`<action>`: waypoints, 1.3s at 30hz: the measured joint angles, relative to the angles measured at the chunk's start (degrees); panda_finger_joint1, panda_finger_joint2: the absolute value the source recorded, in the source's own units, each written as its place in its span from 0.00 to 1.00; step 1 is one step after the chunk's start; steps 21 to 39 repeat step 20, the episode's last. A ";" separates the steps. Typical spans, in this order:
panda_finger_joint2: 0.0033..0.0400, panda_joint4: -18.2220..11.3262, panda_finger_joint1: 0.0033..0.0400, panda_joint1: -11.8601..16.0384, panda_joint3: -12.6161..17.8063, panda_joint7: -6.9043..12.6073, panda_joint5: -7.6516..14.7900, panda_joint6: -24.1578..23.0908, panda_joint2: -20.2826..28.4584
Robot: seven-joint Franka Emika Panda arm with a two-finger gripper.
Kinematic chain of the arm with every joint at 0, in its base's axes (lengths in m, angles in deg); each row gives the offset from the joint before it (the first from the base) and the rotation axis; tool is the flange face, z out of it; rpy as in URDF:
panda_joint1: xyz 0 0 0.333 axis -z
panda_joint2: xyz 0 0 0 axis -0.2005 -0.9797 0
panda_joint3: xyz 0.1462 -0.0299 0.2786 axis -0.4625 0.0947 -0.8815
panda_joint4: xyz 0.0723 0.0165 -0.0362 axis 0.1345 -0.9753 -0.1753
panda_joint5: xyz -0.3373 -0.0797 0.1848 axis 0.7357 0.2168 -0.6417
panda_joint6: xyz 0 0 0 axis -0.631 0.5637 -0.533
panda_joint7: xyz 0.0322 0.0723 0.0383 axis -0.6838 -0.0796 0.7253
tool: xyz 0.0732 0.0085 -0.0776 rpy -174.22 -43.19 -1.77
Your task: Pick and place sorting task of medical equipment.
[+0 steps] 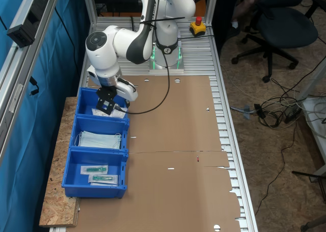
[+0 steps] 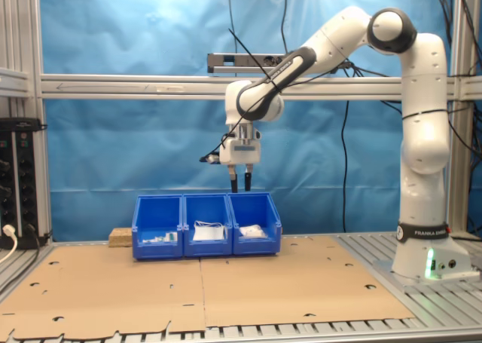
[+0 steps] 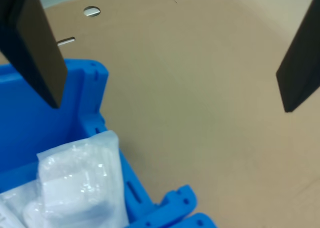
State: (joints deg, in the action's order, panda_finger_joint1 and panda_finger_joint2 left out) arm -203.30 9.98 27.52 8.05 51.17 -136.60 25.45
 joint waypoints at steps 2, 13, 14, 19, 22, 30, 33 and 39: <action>1.00 0.30 1.00 -1.60 0.05 -0.25 0.00 0.00 0.35; 1.00 1.36 1.00 -11.79 -1.14 -2.16 0.00 0.01 5.02; 1.00 1.40 1.00 -12.52 -1.39 -2.29 0.00 0.00 5.49; 1.00 1.54 1.00 -16.06 -3.00 -2.69 0.03 0.01 7.58; 1.00 1.56 1.00 -16.70 -3.29 -2.79 0.09 0.01 7.91; 1.00 1.56 1.00 -16.70 -3.29 -2.79 0.09 0.01 7.91; 1.00 1.56 1.00 -16.70 -3.29 -2.79 0.09 0.01 7.91; 1.00 1.56 1.00 -16.70 -3.29 -2.79 0.09 0.01 7.91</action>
